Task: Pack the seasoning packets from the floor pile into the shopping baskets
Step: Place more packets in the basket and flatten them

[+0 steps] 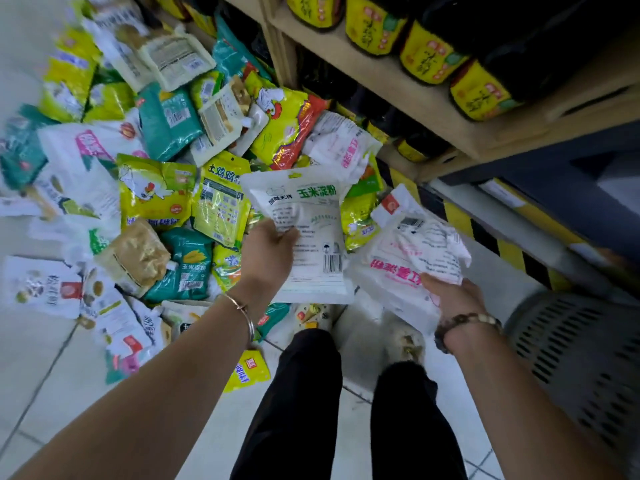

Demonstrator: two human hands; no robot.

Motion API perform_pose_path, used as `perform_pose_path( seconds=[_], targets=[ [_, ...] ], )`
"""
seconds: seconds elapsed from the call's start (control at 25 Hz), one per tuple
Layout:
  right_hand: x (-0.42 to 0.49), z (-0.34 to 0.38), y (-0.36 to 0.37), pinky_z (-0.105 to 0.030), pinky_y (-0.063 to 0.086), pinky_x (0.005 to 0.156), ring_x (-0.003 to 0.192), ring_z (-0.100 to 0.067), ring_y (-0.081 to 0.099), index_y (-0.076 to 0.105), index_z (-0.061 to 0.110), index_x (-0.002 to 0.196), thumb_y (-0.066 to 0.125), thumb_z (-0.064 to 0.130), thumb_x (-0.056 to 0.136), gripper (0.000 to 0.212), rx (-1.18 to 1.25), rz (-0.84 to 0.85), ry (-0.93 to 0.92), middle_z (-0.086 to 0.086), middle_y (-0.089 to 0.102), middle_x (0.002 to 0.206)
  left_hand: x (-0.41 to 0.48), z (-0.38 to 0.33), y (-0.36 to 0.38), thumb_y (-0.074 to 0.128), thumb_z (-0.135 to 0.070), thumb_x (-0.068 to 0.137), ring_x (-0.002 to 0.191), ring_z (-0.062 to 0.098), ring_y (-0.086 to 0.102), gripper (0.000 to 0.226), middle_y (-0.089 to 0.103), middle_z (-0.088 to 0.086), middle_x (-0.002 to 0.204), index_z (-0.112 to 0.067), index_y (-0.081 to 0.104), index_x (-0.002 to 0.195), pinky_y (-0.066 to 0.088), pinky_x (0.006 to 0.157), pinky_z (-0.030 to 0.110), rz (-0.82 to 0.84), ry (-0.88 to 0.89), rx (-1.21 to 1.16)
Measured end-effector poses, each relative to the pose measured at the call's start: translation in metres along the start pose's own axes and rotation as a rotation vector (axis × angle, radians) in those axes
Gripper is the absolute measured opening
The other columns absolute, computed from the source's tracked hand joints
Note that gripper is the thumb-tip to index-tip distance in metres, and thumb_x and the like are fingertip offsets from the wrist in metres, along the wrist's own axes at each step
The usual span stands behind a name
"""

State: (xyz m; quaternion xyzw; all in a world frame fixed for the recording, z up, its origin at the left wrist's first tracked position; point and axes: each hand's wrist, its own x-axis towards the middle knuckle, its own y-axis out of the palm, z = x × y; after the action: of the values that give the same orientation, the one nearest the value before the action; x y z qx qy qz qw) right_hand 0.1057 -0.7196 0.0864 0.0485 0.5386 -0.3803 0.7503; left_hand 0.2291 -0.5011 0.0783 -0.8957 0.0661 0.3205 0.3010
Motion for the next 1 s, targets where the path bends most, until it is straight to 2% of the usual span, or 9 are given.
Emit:
perform_pose_path(
  seconds=[0.12, 0.2, 0.28, 0.36, 0.44, 0.64, 0.72, 0.8, 1.0],
  targets=[
    [-0.02, -0.008, -0.039, -0.027, 0.047, 0.072, 0.073, -0.012, 0.059, 0.059, 0.007, 0.101, 0.069, 0.001, 0.079, 0.025, 0.039, 0.0, -0.02, -0.013, 0.065, 0.104, -0.025, -0.017, 0.004, 0.062, -0.01, 0.088, 0.077, 0.022, 0.062, 0.017, 0.064, -0.001, 0.071, -0.015, 0.064, 0.072, 0.042, 0.062, 0.022, 0.064, 0.031, -0.005],
    [-0.029, -0.014, -0.067, -0.022, 0.05, 0.06, 0.07, -0.007, 0.062, 0.06, 0.004, 0.107, 0.067, -0.003, 0.078, 0.03, 0.045, 0.011, -0.099, -0.009, 0.067, 0.098, -0.044, -0.025, 0.011, 0.063, -0.011, 0.087, 0.089, 0.029, 0.065, 0.007, 0.067, 0.007, 0.083, -0.01, 0.069, 0.086, 0.049, 0.074, 0.032, 0.088, 0.066, 0.007],
    [-0.035, -0.018, -0.098, -0.023, 0.053, 0.062, 0.073, -0.008, 0.067, 0.063, 0.009, 0.105, 0.065, -0.008, 0.078, 0.032, 0.084, 0.046, -0.172, -0.001, 0.069, 0.092, -0.065, -0.034, 0.02, 0.063, -0.013, 0.086, 0.096, 0.033, 0.065, 0.014, 0.069, 0.014, 0.091, -0.002, 0.07, 0.093, 0.053, 0.084, 0.045, 0.132, 0.085, -0.012],
    [-0.043, -0.017, -0.133, -0.031, 0.055, 0.069, 0.078, -0.013, 0.068, 0.064, 0.021, 0.093, 0.064, -0.01, 0.078, 0.035, 0.126, 0.075, -0.227, 0.002, 0.071, 0.09, -0.09, -0.043, 0.033, 0.062, -0.011, 0.087, 0.094, 0.034, 0.064, 0.015, 0.069, 0.018, 0.093, 0.001, 0.068, 0.093, 0.051, 0.086, 0.05, 0.167, 0.105, -0.009],
    [-0.05, -0.018, -0.168, -0.028, 0.056, 0.063, 0.075, -0.009, 0.069, 0.063, 0.025, 0.09, 0.063, -0.011, 0.078, 0.039, 0.161, 0.064, -0.274, 0.007, 0.071, 0.088, -0.115, -0.054, 0.049, 0.06, -0.009, 0.089, 0.091, 0.031, 0.064, 0.01, 0.068, 0.015, 0.091, -0.001, 0.068, 0.089, 0.051, 0.085, 0.046, 0.178, 0.136, 0.023],
    [-0.073, -0.031, -0.265, -0.025, 0.055, 0.06, 0.07, -0.006, 0.068, 0.062, 0.014, 0.1, 0.056, -0.019, 0.079, 0.039, 0.267, 0.027, -0.355, 0.007, 0.07, 0.084, -0.196, -0.092, 0.099, 0.066, -0.018, 0.079, 0.078, 0.019, 0.062, 0.009, 0.065, -0.003, 0.073, -0.018, 0.065, 0.07, 0.051, 0.078, 0.041, 0.215, 0.166, -0.007],
    [-0.078, -0.039, -0.31, -0.022, 0.053, 0.06, 0.068, -0.002, 0.066, 0.062, 0.022, 0.091, 0.058, -0.018, 0.077, 0.043, 0.251, -0.053, -0.396, 0.013, 0.07, 0.077, -0.231, -0.106, 0.128, 0.065, -0.025, 0.073, 0.088, 0.023, 0.065, 0.005, 0.069, 0.002, 0.081, -0.02, 0.065, 0.071, 0.052, 0.087, 0.048, 0.26, 0.152, -0.036],
    [-0.079, -0.046, -0.354, -0.019, 0.051, 0.06, 0.066, 0.002, 0.064, 0.061, 0.027, 0.089, 0.059, -0.018, 0.076, 0.047, 0.23, -0.112, -0.426, 0.018, 0.07, 0.071, -0.264, -0.116, 0.162, 0.068, -0.018, 0.08, 0.092, 0.023, 0.066, 0.008, 0.07, 0.0, 0.083, -0.022, 0.066, 0.073, 0.051, 0.09, 0.053, 0.298, 0.159, -0.067],
    [-0.073, -0.07, -0.471, -0.008, 0.046, 0.055, 0.065, 0.009, 0.062, 0.06, 0.032, 0.091, 0.062, -0.015, 0.074, 0.049, 0.225, -0.25, -0.458, 0.025, 0.068, 0.072, -0.336, -0.128, 0.258, 0.061, -0.01, 0.089, 0.1, 0.021, 0.065, 0.015, 0.071, -0.006, 0.093, -0.023, 0.069, 0.086, 0.049, 0.095, 0.05, 0.395, 0.299, -0.024]
  ],
)
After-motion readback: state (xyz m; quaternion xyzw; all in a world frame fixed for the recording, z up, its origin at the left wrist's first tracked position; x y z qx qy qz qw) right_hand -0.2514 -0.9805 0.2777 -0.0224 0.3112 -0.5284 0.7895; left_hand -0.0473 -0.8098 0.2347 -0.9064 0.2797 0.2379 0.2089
